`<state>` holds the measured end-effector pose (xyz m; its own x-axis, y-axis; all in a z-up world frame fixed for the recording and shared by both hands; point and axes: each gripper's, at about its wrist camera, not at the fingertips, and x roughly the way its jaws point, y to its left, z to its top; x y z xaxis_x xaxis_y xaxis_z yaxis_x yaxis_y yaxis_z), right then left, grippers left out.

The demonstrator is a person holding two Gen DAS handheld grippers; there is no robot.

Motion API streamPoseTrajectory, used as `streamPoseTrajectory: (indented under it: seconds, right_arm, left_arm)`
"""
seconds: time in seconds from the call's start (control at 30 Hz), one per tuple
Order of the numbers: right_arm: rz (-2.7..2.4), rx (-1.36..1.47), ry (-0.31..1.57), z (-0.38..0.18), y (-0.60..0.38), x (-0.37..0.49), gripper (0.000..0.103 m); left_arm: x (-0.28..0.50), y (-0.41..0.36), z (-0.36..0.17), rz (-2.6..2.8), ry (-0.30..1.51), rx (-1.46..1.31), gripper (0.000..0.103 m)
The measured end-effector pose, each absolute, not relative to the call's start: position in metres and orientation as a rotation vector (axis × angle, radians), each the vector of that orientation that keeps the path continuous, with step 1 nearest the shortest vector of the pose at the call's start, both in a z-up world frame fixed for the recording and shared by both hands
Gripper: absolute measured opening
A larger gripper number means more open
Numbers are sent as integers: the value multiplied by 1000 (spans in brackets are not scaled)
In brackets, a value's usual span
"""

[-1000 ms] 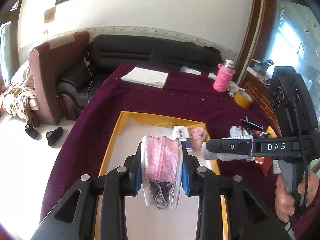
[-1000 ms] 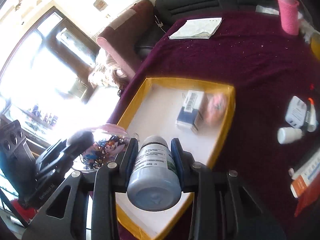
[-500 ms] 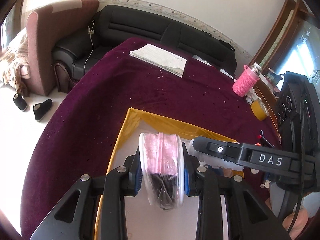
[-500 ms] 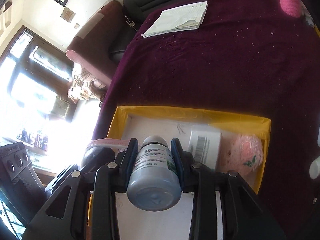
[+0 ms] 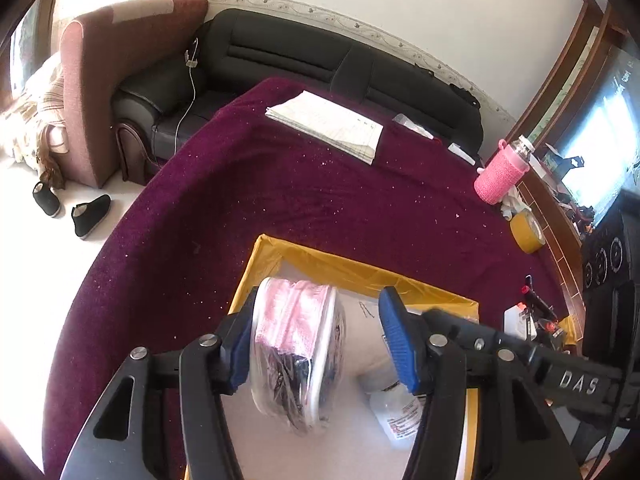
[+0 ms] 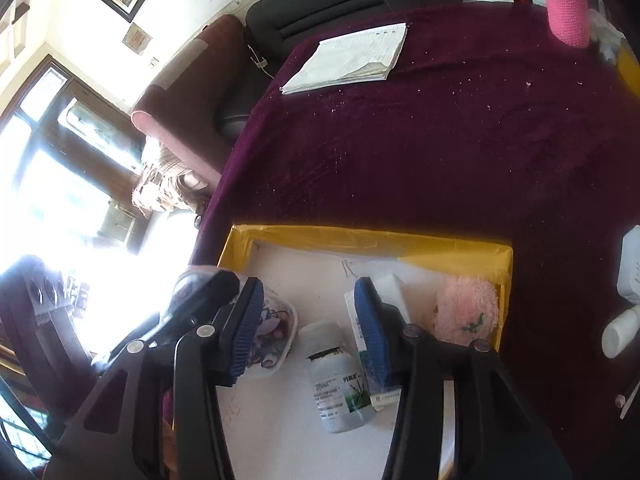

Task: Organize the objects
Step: 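Carry the bottle into the tray and open right while left carries the pouch over, then lower the clear pink pouch into the tray and open the left gripper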

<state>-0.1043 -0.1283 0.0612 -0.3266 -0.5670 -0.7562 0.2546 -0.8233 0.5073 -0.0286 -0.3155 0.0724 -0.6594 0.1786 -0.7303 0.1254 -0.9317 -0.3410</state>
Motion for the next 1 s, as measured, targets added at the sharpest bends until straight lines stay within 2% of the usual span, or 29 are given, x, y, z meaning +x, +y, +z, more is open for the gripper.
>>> streamPoseTrajectory:
  seconds: [0.27,0.57,0.7,1.0]
  right_arm:
    - [-2147,1359,-289,65,-111,-51,46]
    - [-2185,1339,-163,62,-82,-17,46]
    - [-2089,1357,-139,53,-97,-14,46]
    - [-2009,1423,42,28,-155,-24,46]
  left_arm:
    - [-45,-308,73,2758,-553,-1301,57]
    - [-60,-278,77,2711,-639,-1274,57]
    - [-42,-292,94,2787,-662,-1200,57]
    - [41,-322,104,2868,-671,-1111,57]
